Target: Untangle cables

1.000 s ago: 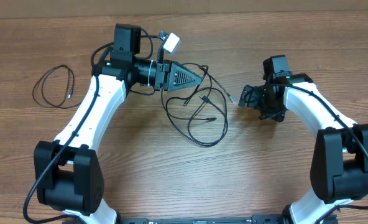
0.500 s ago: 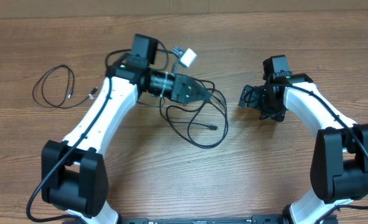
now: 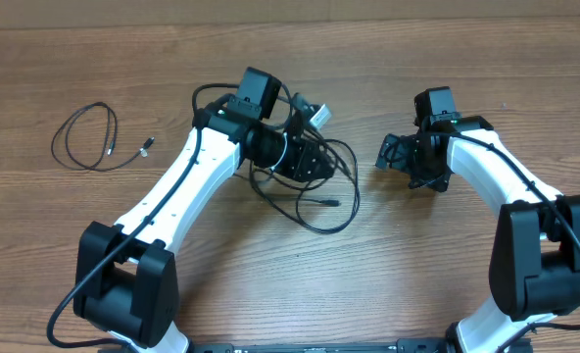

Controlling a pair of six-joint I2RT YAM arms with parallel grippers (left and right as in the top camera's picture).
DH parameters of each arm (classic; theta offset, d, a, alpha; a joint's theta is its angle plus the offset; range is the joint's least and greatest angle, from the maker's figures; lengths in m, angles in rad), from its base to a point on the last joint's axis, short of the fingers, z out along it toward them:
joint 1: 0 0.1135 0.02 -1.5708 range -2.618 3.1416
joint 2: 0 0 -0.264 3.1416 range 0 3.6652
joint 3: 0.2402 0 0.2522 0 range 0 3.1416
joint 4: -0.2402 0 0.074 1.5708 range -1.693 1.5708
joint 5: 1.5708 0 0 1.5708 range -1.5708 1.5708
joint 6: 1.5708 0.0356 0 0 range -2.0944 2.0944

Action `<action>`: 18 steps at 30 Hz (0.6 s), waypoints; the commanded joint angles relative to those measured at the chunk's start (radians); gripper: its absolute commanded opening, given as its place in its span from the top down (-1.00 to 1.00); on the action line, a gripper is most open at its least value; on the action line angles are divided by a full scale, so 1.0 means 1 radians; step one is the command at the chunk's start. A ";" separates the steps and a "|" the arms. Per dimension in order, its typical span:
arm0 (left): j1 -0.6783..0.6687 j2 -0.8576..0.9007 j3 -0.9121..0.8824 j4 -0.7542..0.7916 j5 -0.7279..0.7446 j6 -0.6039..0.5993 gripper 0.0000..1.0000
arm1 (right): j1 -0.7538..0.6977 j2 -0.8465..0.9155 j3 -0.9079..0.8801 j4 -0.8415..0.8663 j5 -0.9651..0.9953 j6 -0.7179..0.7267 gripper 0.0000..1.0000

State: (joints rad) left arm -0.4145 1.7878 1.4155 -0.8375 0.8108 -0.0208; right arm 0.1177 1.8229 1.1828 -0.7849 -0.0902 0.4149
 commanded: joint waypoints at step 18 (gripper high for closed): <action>-0.026 0.190 0.010 0.005 -0.305 0.017 0.17 | 0.000 0.003 0.008 0.006 -0.004 0.005 -1.00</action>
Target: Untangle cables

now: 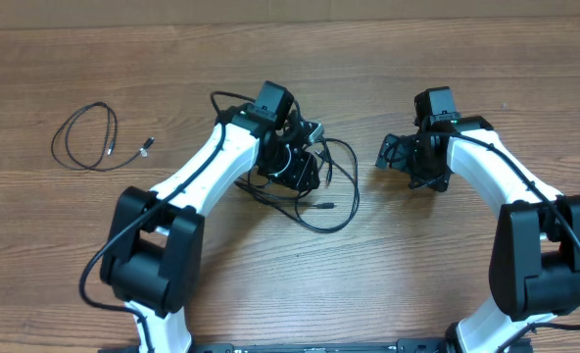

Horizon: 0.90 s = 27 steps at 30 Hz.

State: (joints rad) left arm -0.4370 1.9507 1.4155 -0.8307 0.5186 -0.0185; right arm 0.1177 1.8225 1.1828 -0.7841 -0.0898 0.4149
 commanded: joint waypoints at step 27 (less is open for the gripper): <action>-0.002 0.027 0.010 -0.038 0.276 0.091 0.91 | 0.000 0.003 0.008 0.005 -0.004 0.005 -1.00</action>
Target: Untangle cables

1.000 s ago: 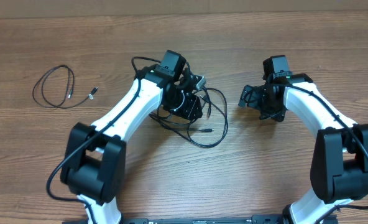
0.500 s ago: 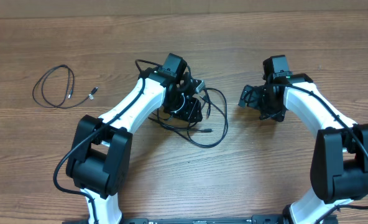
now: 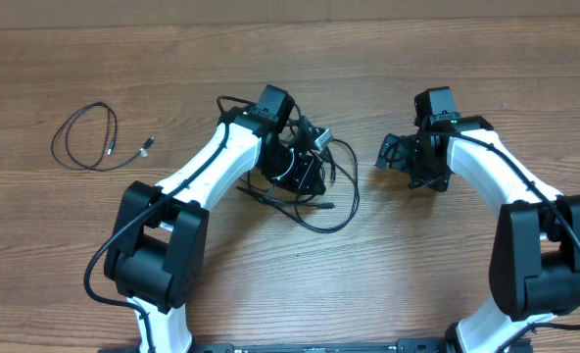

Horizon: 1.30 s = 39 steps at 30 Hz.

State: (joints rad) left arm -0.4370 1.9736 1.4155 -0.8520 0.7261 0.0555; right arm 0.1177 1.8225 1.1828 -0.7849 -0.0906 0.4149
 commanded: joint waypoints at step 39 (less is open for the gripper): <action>0.000 -0.850 0.315 0.430 -0.036 -0.035 0.92 | 0.000 0.003 0.008 0.006 -0.003 0.005 -1.00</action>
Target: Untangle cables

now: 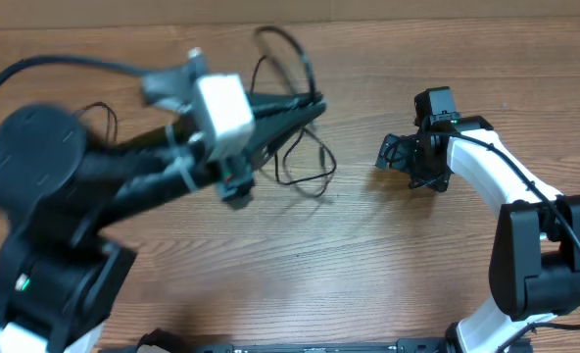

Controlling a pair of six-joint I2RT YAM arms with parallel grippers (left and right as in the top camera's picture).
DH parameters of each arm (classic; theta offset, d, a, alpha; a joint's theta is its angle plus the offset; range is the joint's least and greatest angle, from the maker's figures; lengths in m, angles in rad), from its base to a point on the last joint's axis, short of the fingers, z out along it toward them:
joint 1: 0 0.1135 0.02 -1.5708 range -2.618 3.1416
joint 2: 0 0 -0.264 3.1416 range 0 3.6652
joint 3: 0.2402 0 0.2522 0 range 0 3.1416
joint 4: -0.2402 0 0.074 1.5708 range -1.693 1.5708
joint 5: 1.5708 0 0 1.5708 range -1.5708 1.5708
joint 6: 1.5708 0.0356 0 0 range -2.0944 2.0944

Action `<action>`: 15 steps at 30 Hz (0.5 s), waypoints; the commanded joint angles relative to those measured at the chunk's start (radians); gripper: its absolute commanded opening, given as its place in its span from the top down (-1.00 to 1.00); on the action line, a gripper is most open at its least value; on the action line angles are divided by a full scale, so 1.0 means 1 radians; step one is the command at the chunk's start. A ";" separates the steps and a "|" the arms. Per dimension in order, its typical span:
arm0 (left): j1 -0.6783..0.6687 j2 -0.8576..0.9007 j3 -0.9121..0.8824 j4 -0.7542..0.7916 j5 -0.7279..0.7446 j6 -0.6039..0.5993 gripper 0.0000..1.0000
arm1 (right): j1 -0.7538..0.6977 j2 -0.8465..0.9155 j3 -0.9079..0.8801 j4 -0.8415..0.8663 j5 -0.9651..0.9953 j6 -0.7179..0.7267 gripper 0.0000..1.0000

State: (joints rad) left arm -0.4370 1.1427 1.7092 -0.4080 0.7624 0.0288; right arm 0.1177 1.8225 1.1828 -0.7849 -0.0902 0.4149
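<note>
My left arm is raised close to the overhead camera and looks large and blurred. Its left gripper (pixel 313 106) is shut on the black cable bundle (pixel 305 169), which hangs from the fingertips. One loop (pixel 282 41) arcs up beyond the gripper, while the other loops dangle toward the table. To the right, my right gripper (pixel 388 154) rests low over the table, open and holding nothing, apart from the bundle.
A separate thin black cable (pixel 104 108) lies at the far left, mostly hidden behind the raised left arm. The wooden table (pixel 368 255) extends all around. The right arm's base stands at the lower right.
The left gripper was low on the cable bundle at the table's middle. Now it is raised high with the bundle hanging from it, lifted and stretched out. The right arm has not moved.
The left gripper was down over the tangled bundle at mid-table, then shifted slightly within it at the following two moments, with the arm swung closer. Now the bundle is lifted off the table. The right gripper stayed still and open throughout.
</note>
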 commanded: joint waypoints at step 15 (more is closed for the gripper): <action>0.000 -0.015 0.021 0.003 -0.148 -0.045 0.91 | 0.000 0.003 0.008 0.006 -0.004 0.005 -1.00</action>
State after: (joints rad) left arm -0.4370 1.1343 1.7157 -0.4202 0.6605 0.0227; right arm 0.1177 1.8225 1.1828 -0.7845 -0.0902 0.4149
